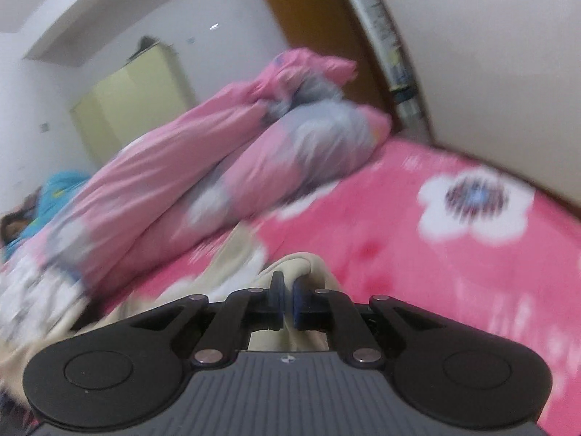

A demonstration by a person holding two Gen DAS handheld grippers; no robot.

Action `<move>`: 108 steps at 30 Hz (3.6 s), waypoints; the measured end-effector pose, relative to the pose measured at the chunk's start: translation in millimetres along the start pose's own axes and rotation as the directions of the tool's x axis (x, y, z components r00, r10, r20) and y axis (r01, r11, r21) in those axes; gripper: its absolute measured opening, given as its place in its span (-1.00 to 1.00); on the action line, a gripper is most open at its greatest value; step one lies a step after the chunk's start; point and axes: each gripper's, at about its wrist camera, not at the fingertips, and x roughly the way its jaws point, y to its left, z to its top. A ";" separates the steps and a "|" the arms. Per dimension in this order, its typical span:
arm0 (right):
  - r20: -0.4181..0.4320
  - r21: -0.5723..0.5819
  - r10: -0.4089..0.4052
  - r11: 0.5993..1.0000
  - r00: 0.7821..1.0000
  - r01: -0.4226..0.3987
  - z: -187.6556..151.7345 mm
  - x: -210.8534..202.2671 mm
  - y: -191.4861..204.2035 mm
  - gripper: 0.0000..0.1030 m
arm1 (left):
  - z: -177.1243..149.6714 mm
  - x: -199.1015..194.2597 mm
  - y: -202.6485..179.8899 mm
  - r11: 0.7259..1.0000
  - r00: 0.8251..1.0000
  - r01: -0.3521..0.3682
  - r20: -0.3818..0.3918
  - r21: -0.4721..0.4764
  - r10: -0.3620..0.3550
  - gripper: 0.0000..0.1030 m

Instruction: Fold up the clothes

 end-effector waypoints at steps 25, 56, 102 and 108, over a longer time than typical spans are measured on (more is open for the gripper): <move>-0.011 0.068 0.006 0.998 1.000 -0.006 78.7 -51.7 -57.9 0.40 | -1.8 9.1 12.8 0.995 0.997 0.037 -0.058 -0.089 -0.043 1.00; -0.200 -0.426 -0.201 0.899 0.959 0.099 -195.9 -61.5 -12.2 0.54 | 1.3 10.2 2.1 1.000 0.997 -0.003 -0.073 0.000 0.003 1.00; -0.111 -0.116 0.114 0.985 0.987 -0.126 -217.4 -40.0 82.5 -0.76 | -0.4 8.8 5.1 1.000 0.998 0.009 -0.066 -0.013 -0.010 1.00; 0.028 0.015 0.064 0.998 0.998 -0.064 -177.0 -74.3 22.9 -0.77 | 0.6 9.4 3.7 1.000 0.998 0.004 -0.065 0.003 -0.004 1.00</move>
